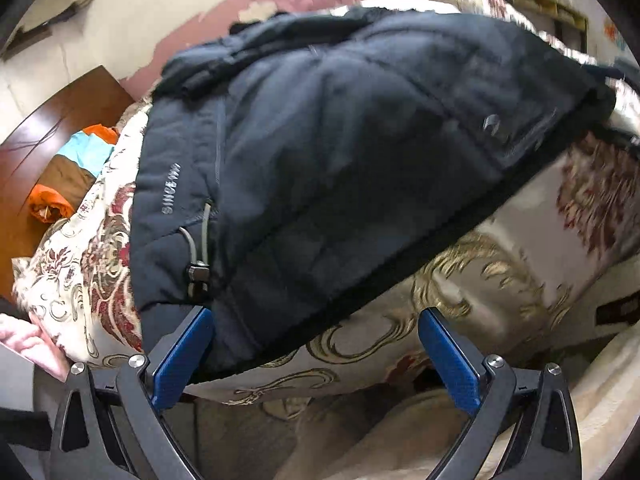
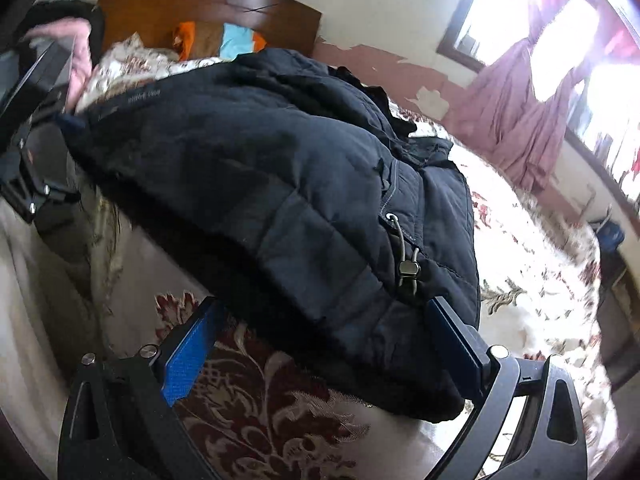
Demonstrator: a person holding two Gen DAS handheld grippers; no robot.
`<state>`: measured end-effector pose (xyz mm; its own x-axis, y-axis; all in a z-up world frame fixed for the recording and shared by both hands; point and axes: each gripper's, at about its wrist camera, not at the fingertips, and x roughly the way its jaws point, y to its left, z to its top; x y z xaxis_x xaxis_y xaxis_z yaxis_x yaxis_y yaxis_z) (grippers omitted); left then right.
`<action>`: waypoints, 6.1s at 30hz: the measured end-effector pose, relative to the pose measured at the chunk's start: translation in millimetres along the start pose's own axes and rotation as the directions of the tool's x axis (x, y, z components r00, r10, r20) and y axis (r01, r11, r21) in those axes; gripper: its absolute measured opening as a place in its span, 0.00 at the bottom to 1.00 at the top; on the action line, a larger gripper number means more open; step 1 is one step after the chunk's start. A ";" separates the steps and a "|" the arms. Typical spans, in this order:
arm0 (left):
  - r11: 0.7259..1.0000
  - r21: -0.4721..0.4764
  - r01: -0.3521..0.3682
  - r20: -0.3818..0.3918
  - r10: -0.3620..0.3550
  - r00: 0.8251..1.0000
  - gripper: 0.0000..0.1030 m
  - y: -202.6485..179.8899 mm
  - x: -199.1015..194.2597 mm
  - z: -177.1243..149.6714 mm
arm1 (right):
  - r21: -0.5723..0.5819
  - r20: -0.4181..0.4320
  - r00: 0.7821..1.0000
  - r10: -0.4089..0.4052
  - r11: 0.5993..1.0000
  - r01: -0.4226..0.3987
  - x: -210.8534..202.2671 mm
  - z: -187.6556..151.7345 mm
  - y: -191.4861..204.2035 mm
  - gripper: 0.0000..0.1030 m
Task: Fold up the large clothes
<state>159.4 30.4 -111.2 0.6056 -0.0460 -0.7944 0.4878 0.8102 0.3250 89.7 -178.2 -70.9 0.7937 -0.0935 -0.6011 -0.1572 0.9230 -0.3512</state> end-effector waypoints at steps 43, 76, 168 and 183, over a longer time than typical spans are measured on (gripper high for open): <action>0.973 0.118 -0.196 0.035 0.193 0.981 0.62 -5.8 2.4 11.9 | 0.158 0.285 0.958 0.030 0.984 -0.078 -32.3 74.4 -26.9 0.24; 0.875 -0.435 -0.212 0.477 0.424 0.770 0.06 24.3 -212.7 53.2 | 0.182 0.491 0.868 -0.067 0.983 -0.027 -154.2 67.1 -75.8 0.05; 0.876 -0.472 0.101 0.449 0.140 0.882 1.00 139.5 94.8 283.2 | 0.251 0.252 0.948 0.192 0.934 -0.255 240.4 215.9 -149.4 0.86; 0.838 -0.508 -0.198 0.149 0.312 0.938 1.00 175.0 151.1 355.4 | 0.312 0.028 0.996 0.087 0.946 -0.091 343.5 284.0 -170.9 0.86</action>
<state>559.8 -42.4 8.0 0.8141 0.1224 -0.5677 -0.0304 0.9852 0.1688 556.0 -262.0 -13.5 0.7930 -0.0023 -0.6092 -0.0382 0.9978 -0.0535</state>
